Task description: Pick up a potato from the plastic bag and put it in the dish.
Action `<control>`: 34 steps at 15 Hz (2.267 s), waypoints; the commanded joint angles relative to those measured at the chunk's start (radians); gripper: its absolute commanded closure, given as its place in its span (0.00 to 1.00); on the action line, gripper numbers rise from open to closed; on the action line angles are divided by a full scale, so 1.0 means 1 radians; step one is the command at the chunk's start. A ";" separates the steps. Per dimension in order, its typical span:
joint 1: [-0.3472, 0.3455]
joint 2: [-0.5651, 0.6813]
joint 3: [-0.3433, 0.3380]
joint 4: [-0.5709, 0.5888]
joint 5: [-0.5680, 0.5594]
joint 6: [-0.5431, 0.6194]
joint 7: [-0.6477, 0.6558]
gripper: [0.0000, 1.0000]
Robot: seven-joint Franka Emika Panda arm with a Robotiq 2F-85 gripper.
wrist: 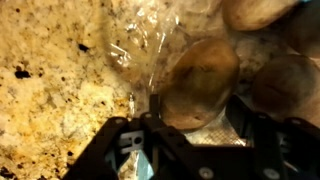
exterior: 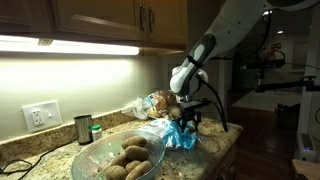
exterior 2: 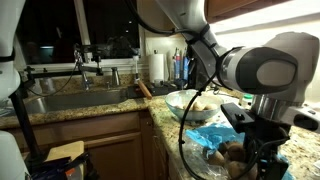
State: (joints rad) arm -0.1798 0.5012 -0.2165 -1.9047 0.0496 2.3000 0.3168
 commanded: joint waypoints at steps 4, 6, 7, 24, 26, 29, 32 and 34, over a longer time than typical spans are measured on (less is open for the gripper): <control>0.012 -0.009 -0.014 0.022 -0.008 -0.065 0.035 0.66; 0.011 -0.006 -0.014 0.027 -0.007 -0.072 0.039 0.66; 0.011 -0.004 -0.013 0.030 -0.005 -0.076 0.039 0.66; 0.011 0.034 0.016 0.085 0.022 -0.178 0.023 0.07; 0.008 0.039 0.015 0.089 0.025 -0.180 0.021 0.08; 0.001 0.046 0.015 0.092 0.029 -0.178 0.018 0.21; -0.003 0.052 0.013 0.095 0.030 -0.176 0.017 0.46; -0.005 0.053 0.011 0.094 0.030 -0.174 0.017 0.60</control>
State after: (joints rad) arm -0.1753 0.5404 -0.2052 -1.8299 0.0608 2.1527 0.3325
